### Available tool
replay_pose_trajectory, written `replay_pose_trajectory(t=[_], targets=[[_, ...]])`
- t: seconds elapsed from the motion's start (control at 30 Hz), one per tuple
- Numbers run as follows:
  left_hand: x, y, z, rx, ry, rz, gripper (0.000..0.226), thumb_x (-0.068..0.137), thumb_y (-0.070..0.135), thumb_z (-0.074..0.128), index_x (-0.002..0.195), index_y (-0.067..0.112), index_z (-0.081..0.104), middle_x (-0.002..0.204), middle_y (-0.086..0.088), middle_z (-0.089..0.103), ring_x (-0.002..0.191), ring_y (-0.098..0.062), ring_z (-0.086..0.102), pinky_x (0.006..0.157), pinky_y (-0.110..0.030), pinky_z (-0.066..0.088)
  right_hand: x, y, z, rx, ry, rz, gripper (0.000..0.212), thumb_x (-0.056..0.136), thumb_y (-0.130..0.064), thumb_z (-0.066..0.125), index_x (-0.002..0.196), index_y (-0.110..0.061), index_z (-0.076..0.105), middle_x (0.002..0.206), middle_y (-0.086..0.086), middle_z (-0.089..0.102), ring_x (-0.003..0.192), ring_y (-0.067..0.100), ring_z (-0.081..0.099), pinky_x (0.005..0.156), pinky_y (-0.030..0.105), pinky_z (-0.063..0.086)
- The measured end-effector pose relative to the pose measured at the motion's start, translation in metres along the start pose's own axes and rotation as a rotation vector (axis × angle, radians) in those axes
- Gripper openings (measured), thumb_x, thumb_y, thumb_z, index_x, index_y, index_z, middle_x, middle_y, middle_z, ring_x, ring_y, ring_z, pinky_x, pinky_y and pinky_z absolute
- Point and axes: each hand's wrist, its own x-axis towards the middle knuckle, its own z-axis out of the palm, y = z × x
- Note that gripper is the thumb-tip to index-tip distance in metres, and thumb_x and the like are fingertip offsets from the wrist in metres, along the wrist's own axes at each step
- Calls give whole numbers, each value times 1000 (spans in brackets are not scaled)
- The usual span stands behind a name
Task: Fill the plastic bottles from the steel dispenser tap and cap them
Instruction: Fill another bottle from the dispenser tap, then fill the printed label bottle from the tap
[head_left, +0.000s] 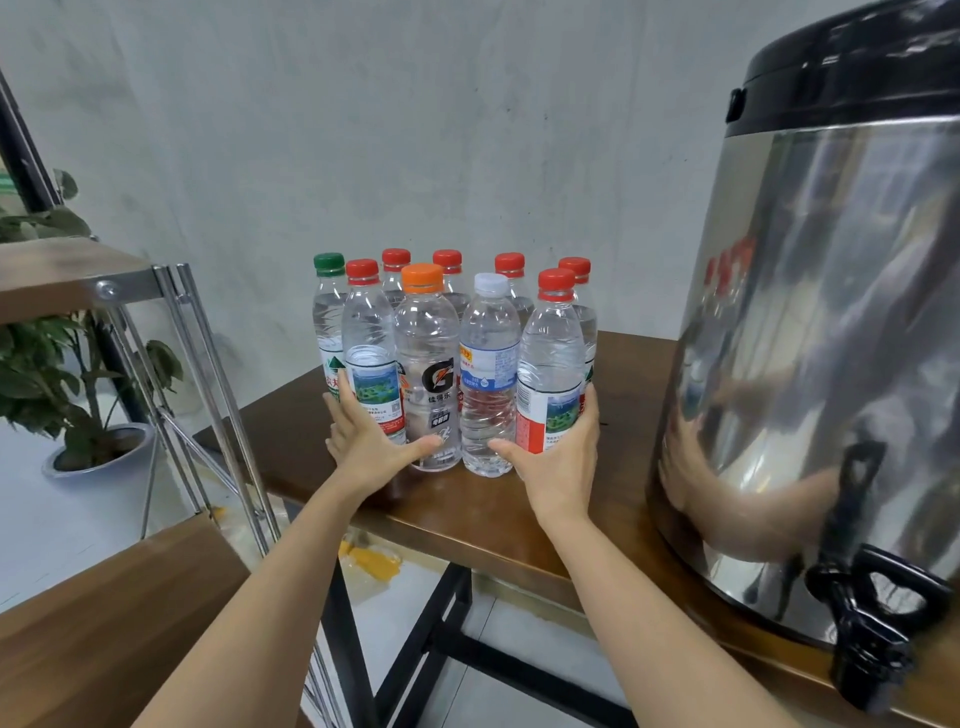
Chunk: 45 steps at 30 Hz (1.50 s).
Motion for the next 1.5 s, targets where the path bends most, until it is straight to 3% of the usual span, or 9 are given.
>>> replay_pose_trajectory(t=[0.33,0.7,0.87,1.07,1.17,1.27,1.37,1.5], targets=[[20,3,16,29,39,-28,148,60,56,88,152,24,-24,163,-16,-17,151,-39,4,120,-58,3,19,1,9,-57,39,-7,131,50,-48,94,152,-28,15,154,3,35,142,24,36,112,53,38],[39,4,31,90,81,-60,150,57,70,80,152,21,-25,164,-15,-14,149,-43,14,118,-62,4,34,-5,18,-176,43,21,130,55,-52,91,155,-22,12,159,8,28,147,26,27,118,56,25],[33,1,31,64,105,-28,146,59,69,80,154,21,-20,165,-13,-4,148,-41,18,118,-63,5,28,-9,15,-216,18,55,130,58,-50,91,155,-18,10,160,13,23,148,31,23,119,53,23],[3,-10,24,57,103,39,103,79,56,73,154,22,12,159,-10,27,144,-35,30,116,-64,19,-4,-21,-7,-408,-128,98,114,82,-52,72,156,-12,-4,165,16,4,151,33,11,122,50,17],[-32,-11,25,173,102,129,80,90,51,64,152,18,27,155,-8,38,142,-29,35,117,-56,25,-30,-31,-28,-486,-213,13,99,92,-53,58,157,-14,-5,166,12,0,153,30,5,123,48,13],[-78,7,24,87,82,238,59,95,38,61,146,15,41,150,-6,45,137,-26,40,115,-46,31,-58,-44,-58,-551,-331,-124,79,101,-49,43,158,-19,-2,167,3,-1,153,23,1,124,42,7],[-126,42,19,-47,84,335,36,97,31,58,132,20,56,137,2,56,127,-22,49,109,-43,37,-87,-57,-96,-497,-353,-261,59,105,-43,37,157,-22,18,164,-4,19,151,17,13,123,32,11],[-186,94,4,-214,153,509,21,98,19,58,118,19,63,117,7,64,112,-18,57,99,-50,45,-124,-79,-153,-317,-211,-471,45,103,-39,37,140,-21,54,140,-7,56,131,10,46,110,31,40]])
